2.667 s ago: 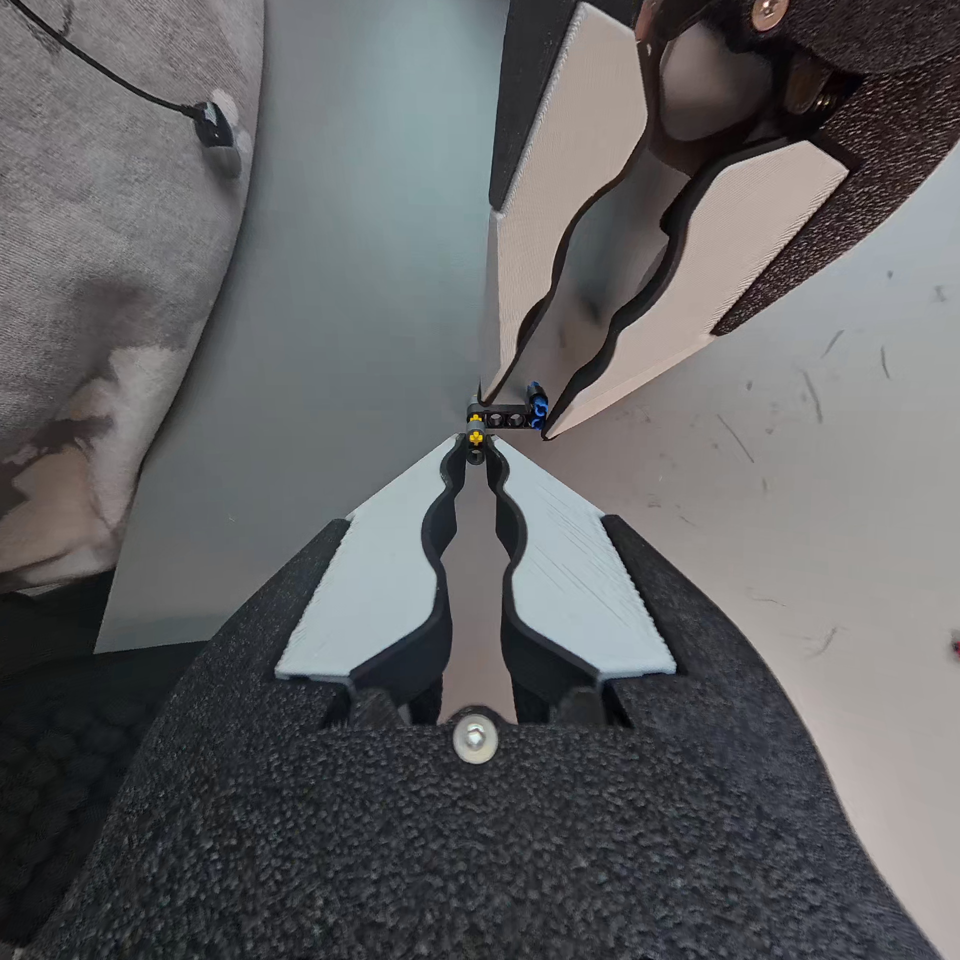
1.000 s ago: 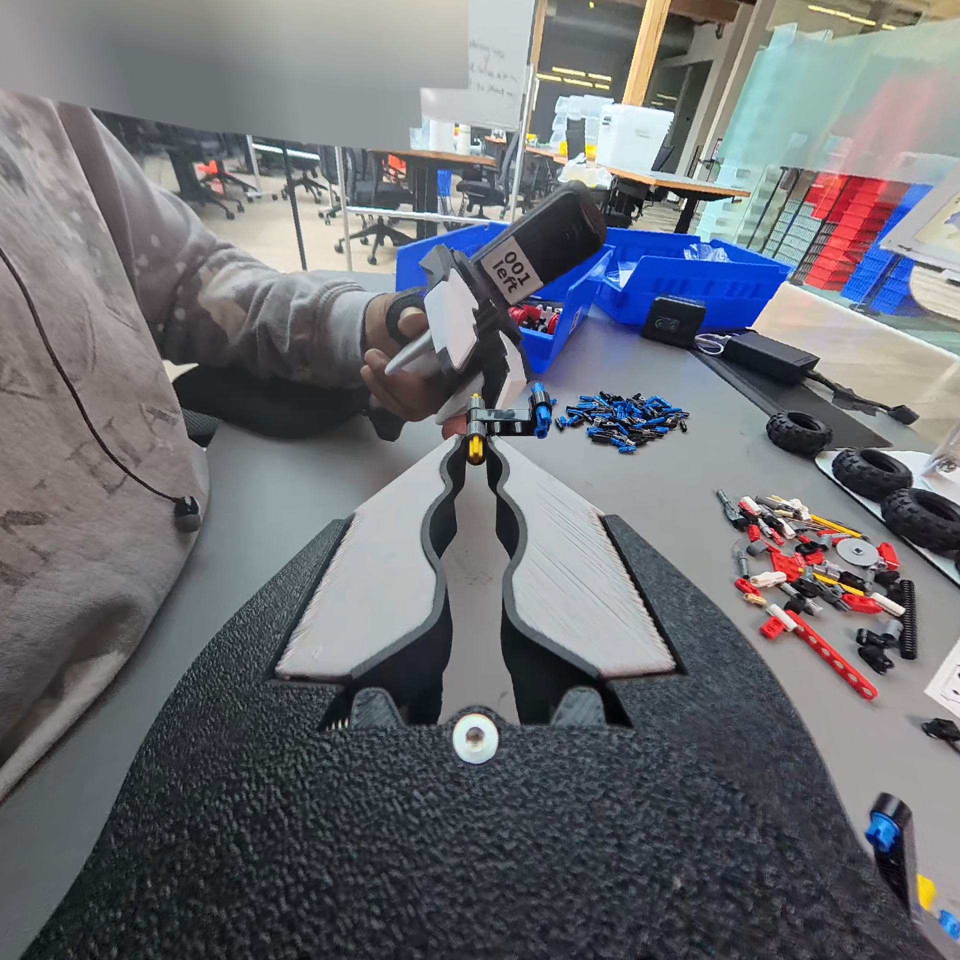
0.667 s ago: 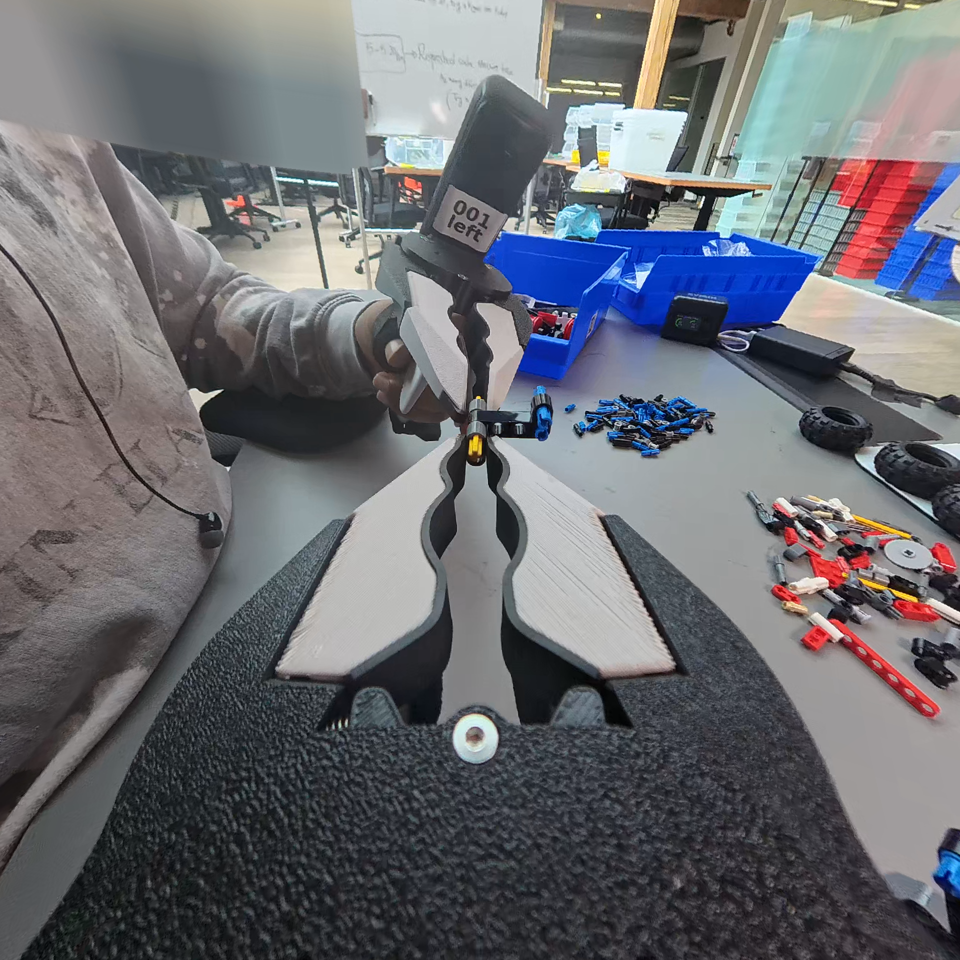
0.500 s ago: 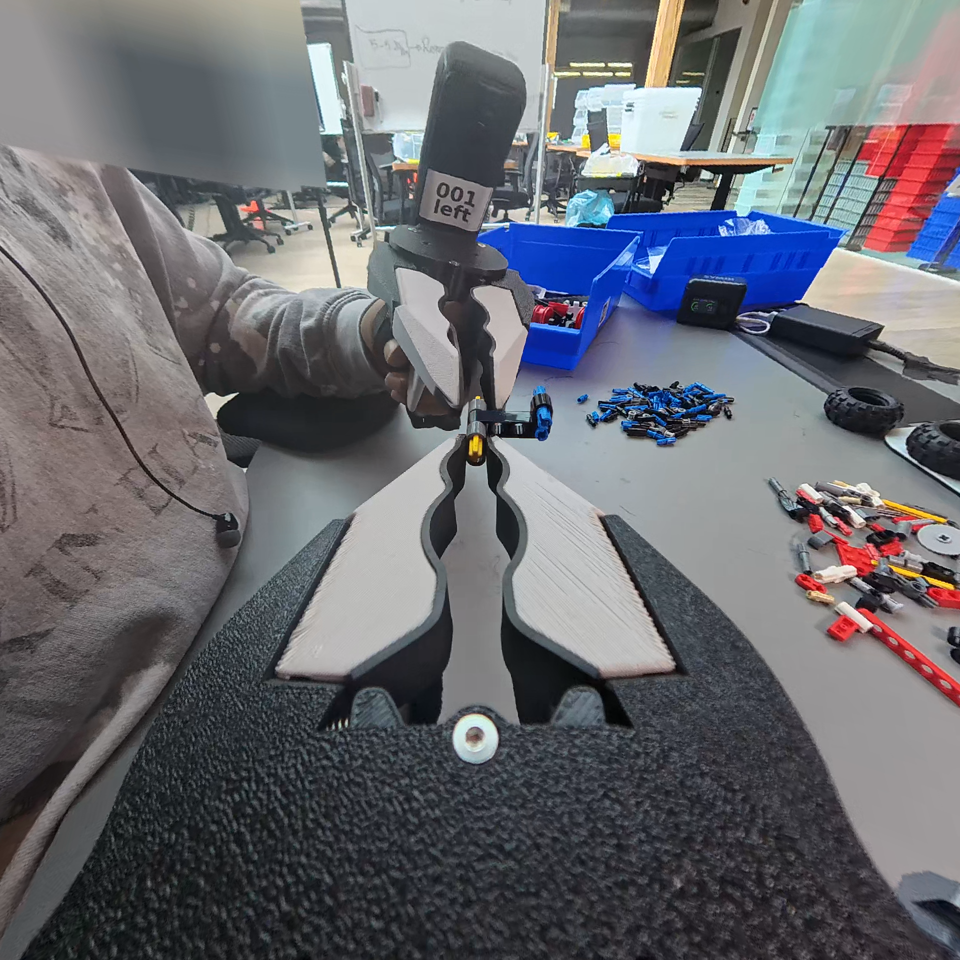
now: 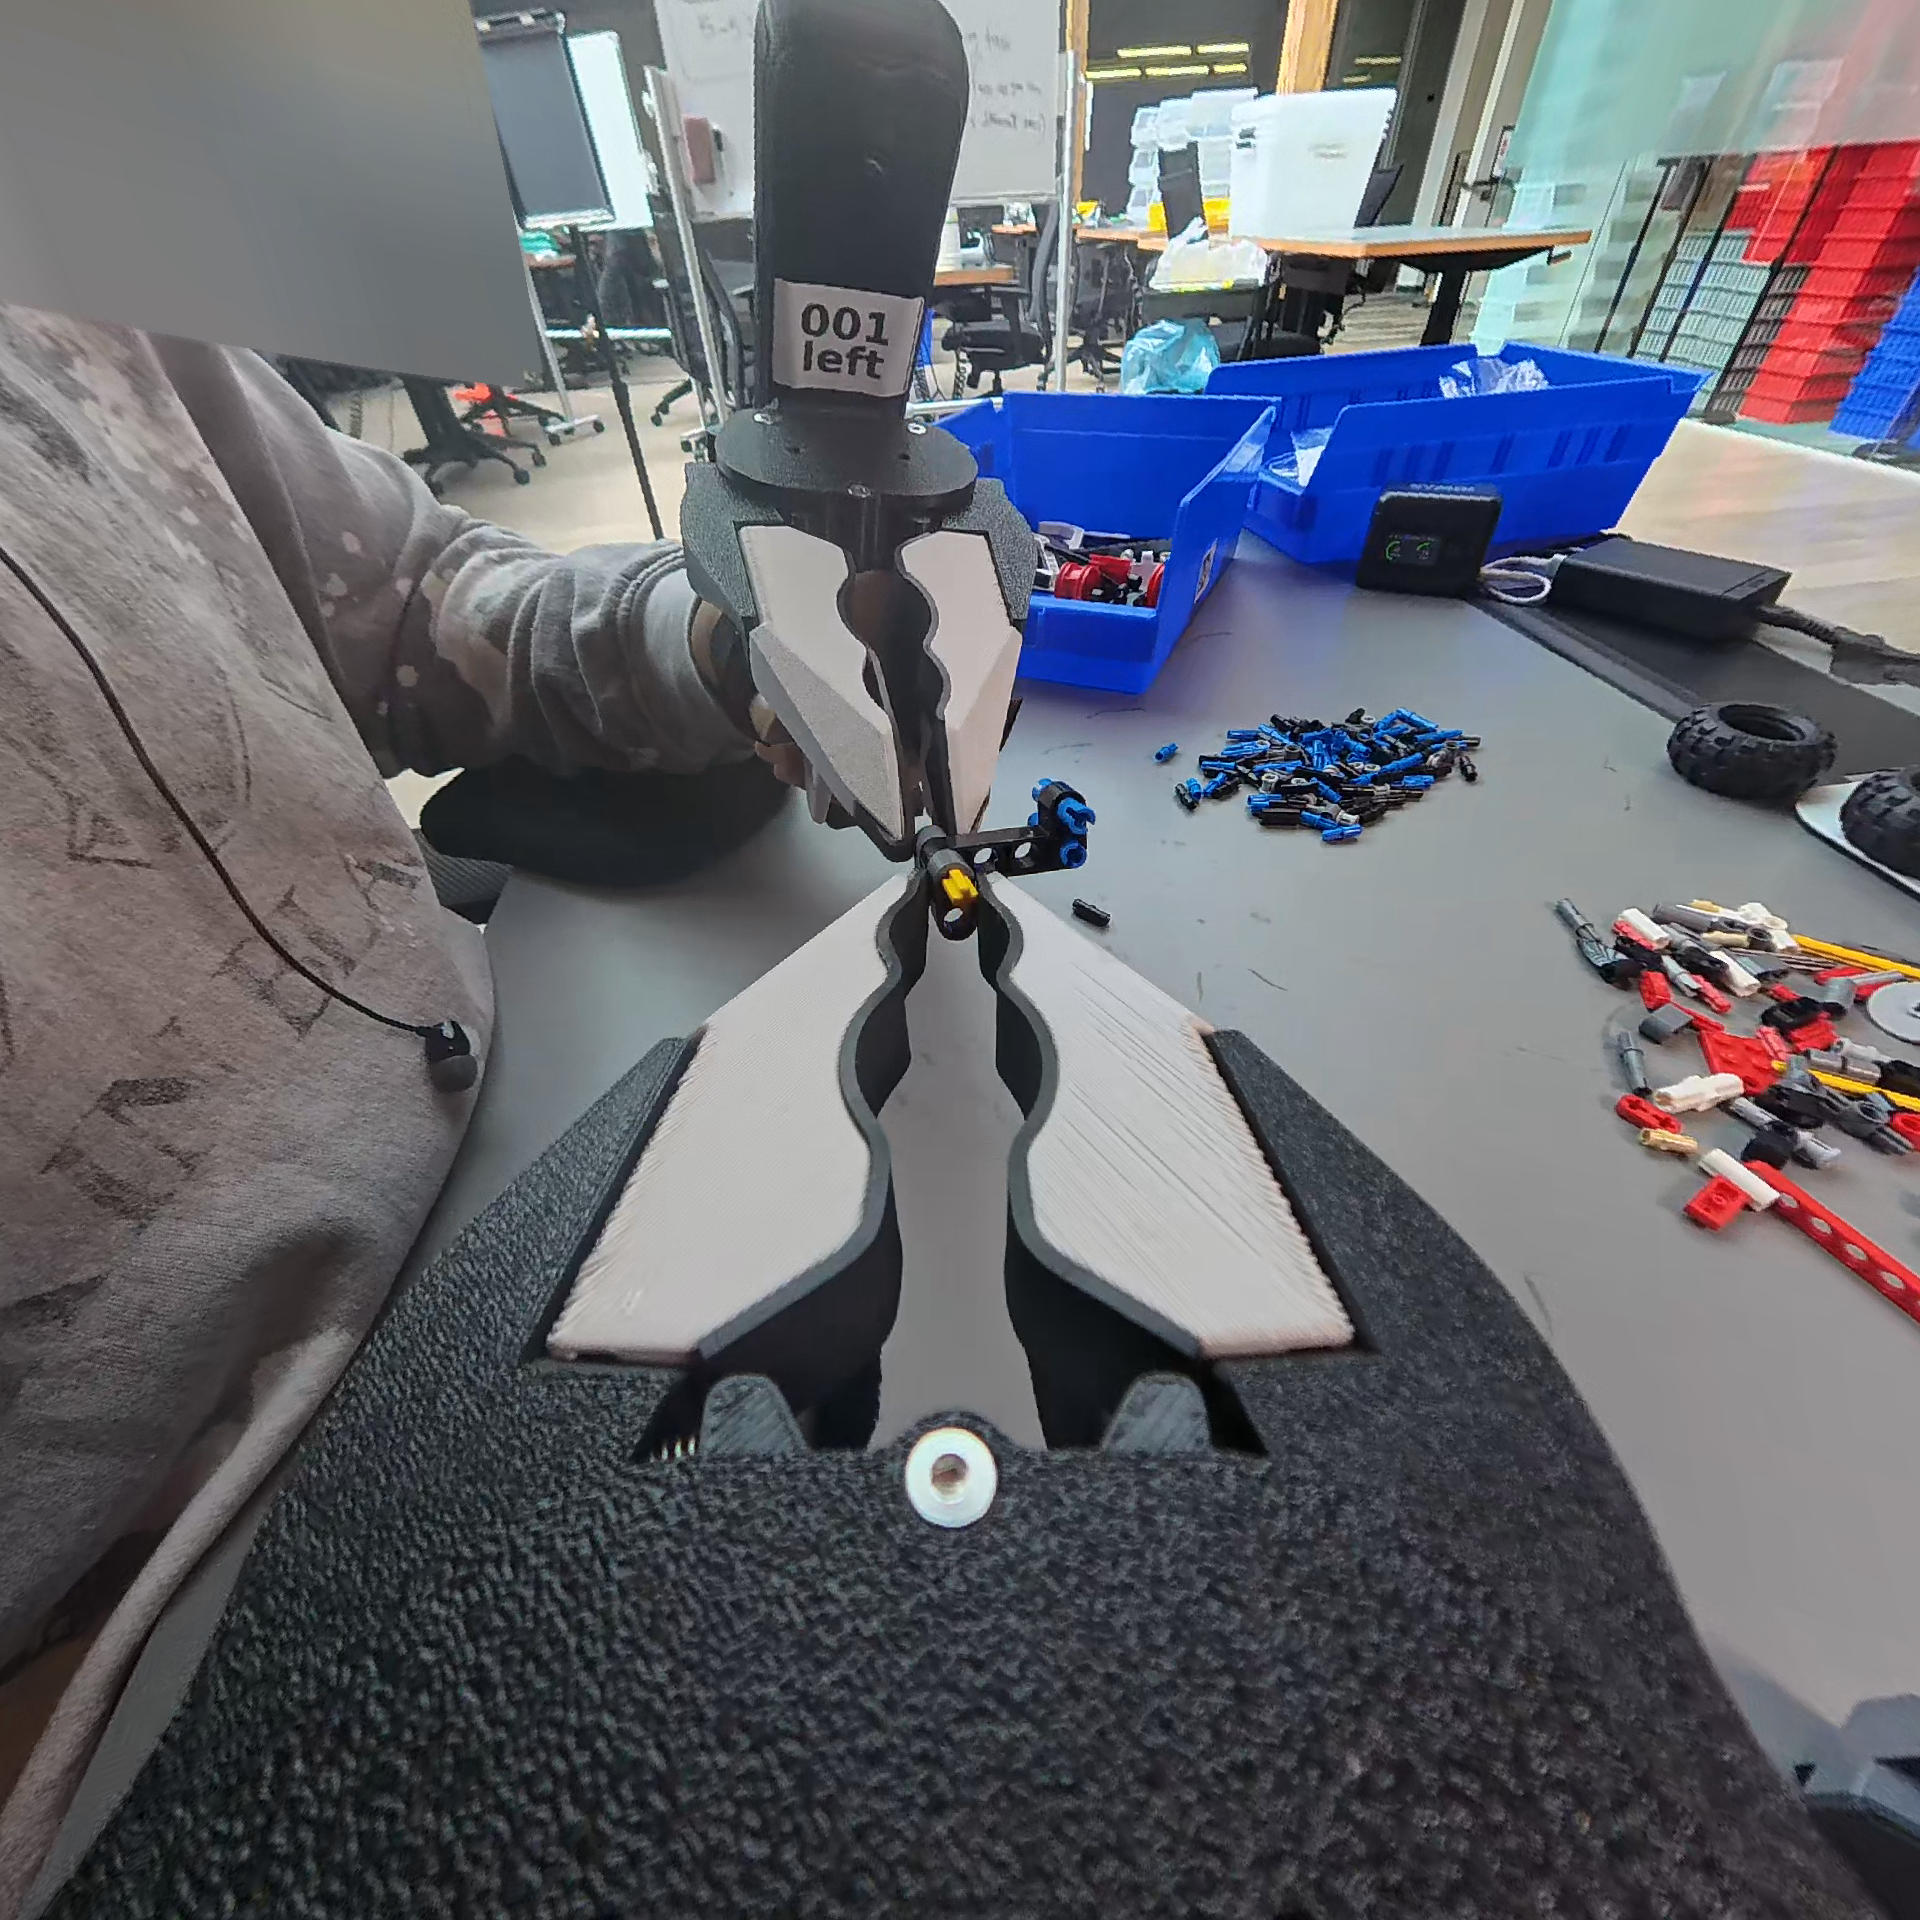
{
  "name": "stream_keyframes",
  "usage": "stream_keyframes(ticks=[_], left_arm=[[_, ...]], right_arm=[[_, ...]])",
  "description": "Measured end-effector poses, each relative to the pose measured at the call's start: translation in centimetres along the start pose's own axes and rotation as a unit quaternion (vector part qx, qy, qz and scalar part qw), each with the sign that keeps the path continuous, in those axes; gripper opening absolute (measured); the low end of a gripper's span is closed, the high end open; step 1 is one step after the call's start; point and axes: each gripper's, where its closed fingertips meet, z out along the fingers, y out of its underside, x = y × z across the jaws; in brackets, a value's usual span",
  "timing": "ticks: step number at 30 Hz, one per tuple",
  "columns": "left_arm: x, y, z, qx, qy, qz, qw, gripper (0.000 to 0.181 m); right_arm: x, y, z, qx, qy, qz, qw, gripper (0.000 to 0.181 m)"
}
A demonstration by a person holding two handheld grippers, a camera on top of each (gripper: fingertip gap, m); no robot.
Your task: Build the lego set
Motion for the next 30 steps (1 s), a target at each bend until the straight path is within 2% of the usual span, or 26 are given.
stream_keyframes(ticks=[14, 18, 20, 23, 30], left_arm=[[-0.1, 1.5, 0.9, -0.028, -0.004, 0.008, 1.0, 0.006], [-0.1, 0.6, 0.5, -0.018, 0.011, 0.005, 1.0, 0.009], [0.3, 0.2, -0.1, -0.011, 0.031, 0.005, 0.999, 0.023], [-0.3, 0.4, -1.0, -0.002, 0.028, 0.0, 1.0, 0.029], [-0.8, 0.4, -1.2, 0.015, 0.039, -0.019, 0.999, 0.033]], right_arm=[[-0.1, 1.7, 0.0, -0.037, -0.003, -0.022, 0.999, 0.009], [0.3, 0.9, -0.1, 0.009, -0.02, 0.013, 1.0, 0.009], [0.3, 0.1, -0.4, 0.047, -0.043, 0.041, 0.997, 0.009], [0.4, -1.1, -1.3, 0.09, -0.05, 0.04, 0.994, 0.009], [-0.8, -1.1, -1.2, 0.087, -0.068, 0.028, 0.993, 0.009]])
